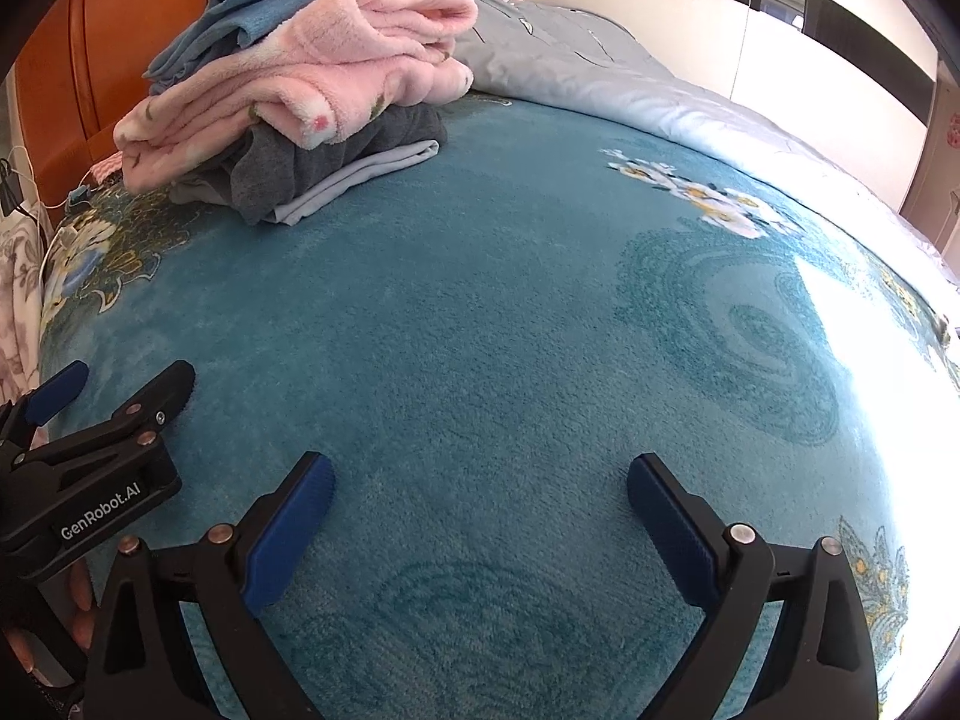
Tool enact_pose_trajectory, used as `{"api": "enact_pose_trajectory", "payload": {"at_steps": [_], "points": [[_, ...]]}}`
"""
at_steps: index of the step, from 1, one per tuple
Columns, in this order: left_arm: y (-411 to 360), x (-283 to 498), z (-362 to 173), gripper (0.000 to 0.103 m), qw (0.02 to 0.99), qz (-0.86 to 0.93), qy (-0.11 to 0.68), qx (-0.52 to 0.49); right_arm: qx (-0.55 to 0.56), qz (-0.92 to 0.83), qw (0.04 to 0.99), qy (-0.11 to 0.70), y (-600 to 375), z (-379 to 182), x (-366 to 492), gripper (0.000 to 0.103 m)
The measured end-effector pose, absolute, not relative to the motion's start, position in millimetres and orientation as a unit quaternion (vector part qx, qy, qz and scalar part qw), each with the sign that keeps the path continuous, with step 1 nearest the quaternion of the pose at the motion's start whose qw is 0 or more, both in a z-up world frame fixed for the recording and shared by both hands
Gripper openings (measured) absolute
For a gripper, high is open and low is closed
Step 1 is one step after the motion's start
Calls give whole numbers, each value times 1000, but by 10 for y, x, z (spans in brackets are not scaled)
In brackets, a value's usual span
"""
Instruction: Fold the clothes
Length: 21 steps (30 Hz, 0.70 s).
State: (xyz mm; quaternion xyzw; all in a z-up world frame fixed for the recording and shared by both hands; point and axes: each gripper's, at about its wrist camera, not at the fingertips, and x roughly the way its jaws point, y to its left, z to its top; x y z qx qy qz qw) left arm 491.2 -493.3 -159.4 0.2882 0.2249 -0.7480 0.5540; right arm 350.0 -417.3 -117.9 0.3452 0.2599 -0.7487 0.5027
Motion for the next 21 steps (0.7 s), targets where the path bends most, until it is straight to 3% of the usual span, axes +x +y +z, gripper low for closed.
{"api": "enact_pose_trajectory", "payload": {"at_steps": [21], "points": [[-4948,4905,-1604,103,554,-750,222,286,348,-749,502,256,-4165,-1201,3485,102]]}}
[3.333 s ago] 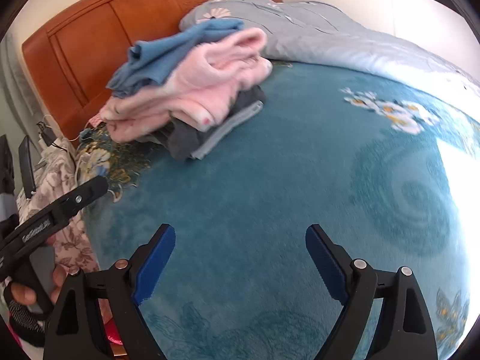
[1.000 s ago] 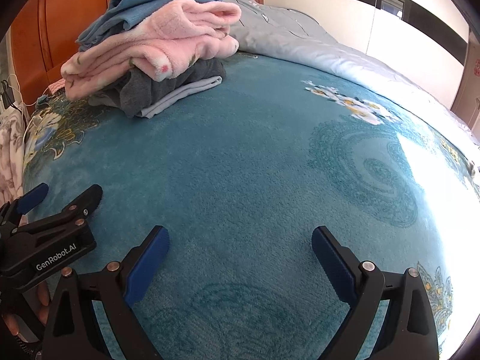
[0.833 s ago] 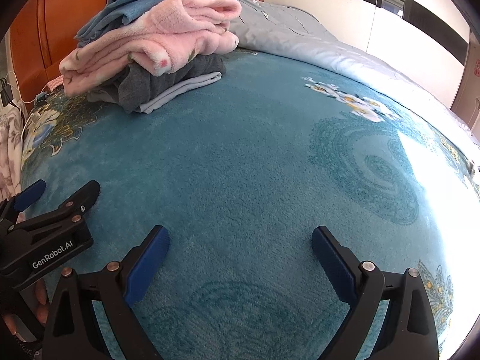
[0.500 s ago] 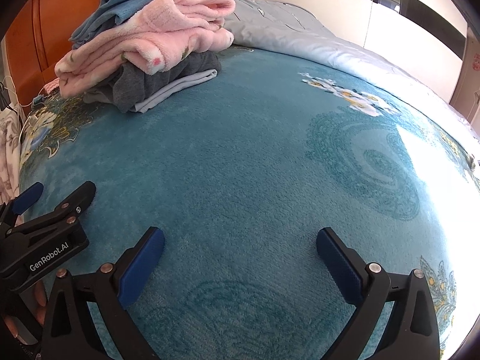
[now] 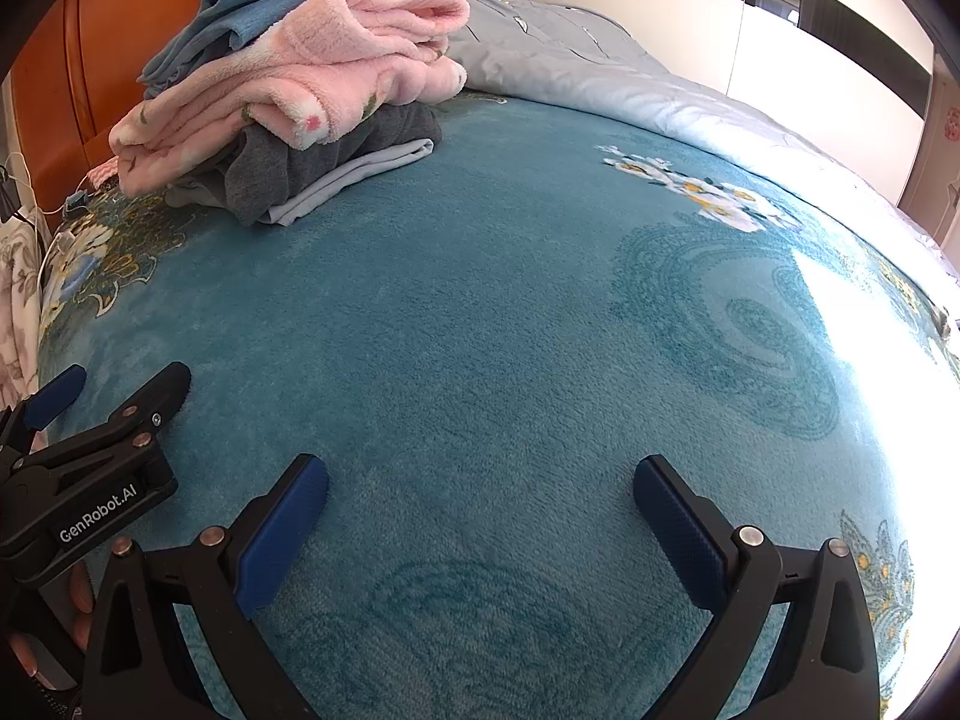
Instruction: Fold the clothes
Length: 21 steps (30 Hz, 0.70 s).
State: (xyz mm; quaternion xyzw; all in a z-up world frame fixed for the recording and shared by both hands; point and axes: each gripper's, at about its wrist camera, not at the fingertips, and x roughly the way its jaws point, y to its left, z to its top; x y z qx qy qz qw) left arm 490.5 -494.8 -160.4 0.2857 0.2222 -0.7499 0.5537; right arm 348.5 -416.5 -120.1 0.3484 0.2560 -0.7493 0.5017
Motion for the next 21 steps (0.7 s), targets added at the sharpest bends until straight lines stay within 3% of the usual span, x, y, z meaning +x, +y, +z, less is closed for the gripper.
{"api": "enact_pose_trajectory", "payload": {"at_steps": [21], "points": [[-4941,4907,-1616,103,556,-750,221,282,349,-749,501,256,-4174,-1206,3489,103]]}}
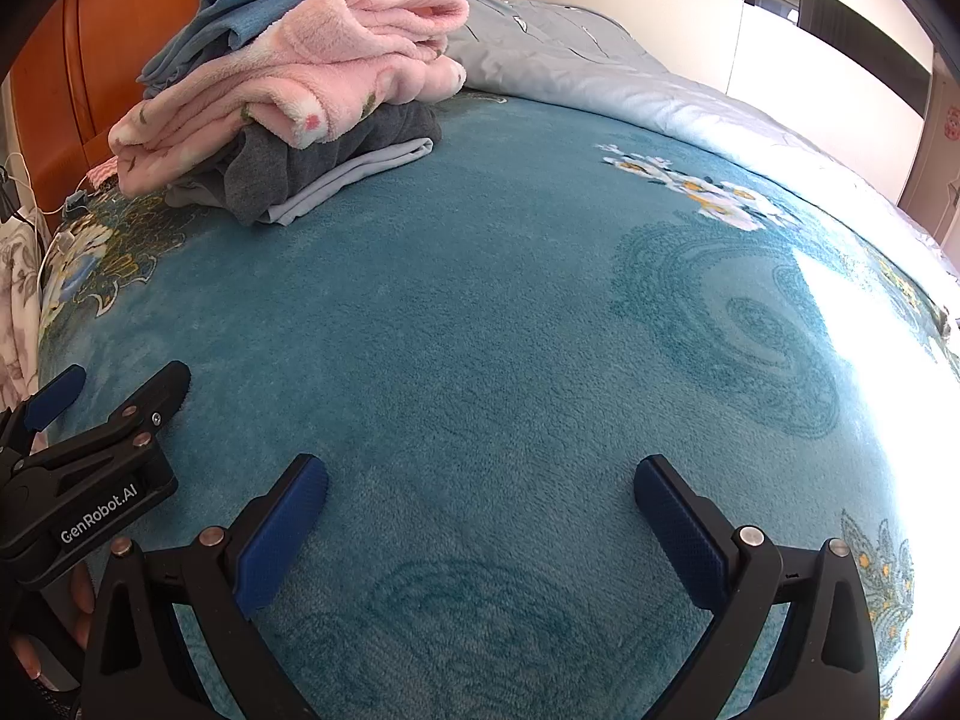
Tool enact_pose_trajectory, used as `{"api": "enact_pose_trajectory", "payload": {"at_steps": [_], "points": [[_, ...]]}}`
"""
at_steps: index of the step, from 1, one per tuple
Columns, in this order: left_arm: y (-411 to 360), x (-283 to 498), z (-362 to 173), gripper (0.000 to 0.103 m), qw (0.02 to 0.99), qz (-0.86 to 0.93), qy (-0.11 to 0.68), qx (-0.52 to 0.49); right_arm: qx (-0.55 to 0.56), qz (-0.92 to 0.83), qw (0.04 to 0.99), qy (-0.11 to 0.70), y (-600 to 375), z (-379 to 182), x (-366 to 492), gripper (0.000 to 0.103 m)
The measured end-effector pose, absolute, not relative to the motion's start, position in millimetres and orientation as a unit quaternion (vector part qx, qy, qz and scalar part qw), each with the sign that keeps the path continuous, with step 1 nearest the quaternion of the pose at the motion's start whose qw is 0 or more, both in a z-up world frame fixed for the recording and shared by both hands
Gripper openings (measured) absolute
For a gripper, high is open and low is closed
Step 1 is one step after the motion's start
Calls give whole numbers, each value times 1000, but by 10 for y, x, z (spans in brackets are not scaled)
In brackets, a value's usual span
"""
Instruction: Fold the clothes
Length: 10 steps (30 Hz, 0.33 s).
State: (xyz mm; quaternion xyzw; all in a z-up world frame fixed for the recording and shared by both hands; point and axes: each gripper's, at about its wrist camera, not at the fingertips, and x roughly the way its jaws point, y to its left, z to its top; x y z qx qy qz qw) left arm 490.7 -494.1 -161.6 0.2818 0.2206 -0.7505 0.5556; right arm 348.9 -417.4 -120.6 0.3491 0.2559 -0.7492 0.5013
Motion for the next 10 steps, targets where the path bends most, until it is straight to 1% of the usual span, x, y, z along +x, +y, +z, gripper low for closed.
{"api": "enact_pose_trajectory", "payload": {"at_steps": [10], "points": [[-4919,4910,-1621,103,557,-752,217,280,349,-749,501,256,-4170,-1204,3502,103]]}}
